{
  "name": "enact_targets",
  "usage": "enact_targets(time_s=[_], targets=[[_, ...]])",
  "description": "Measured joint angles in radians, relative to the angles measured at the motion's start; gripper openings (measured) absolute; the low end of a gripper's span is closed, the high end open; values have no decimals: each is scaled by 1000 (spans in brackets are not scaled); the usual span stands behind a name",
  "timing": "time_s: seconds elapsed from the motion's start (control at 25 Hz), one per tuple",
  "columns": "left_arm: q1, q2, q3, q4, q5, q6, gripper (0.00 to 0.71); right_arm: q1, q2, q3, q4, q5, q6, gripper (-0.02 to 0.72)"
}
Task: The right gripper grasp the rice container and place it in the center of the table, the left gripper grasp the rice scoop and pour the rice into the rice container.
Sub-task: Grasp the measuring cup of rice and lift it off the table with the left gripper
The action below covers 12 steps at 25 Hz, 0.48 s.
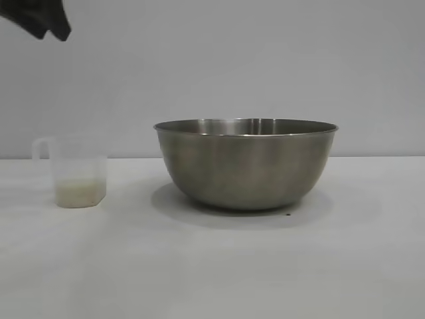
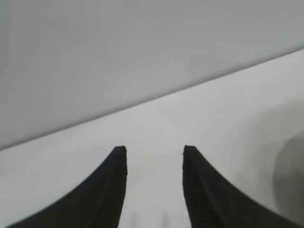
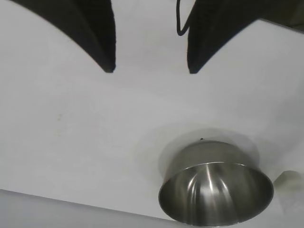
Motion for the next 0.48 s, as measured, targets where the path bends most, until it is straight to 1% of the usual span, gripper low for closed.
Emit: enact_targets(time_s=[0.12, 0.24, 0.32, 0.4, 0.44, 0.48], targets=[[0, -56, 56, 101, -21, -87, 230, 0, 0, 0, -4, 0, 6, 343], [0, -118, 99, 324, -30, -234, 230, 0, 0, 0, -7, 0, 10, 343], [0, -145, 127, 531, -61, -377, 230, 0, 0, 0, -8, 0, 11, 343], [0, -159, 162, 728, -105, -613, 230, 0, 0, 0, -8, 0, 11, 343], [0, -158, 183, 876, -135, -747, 230, 0, 0, 0, -8, 0, 11, 343], [0, -158, 209, 993, -173, -881, 230, 0, 0, 0, -8, 0, 14, 343]])
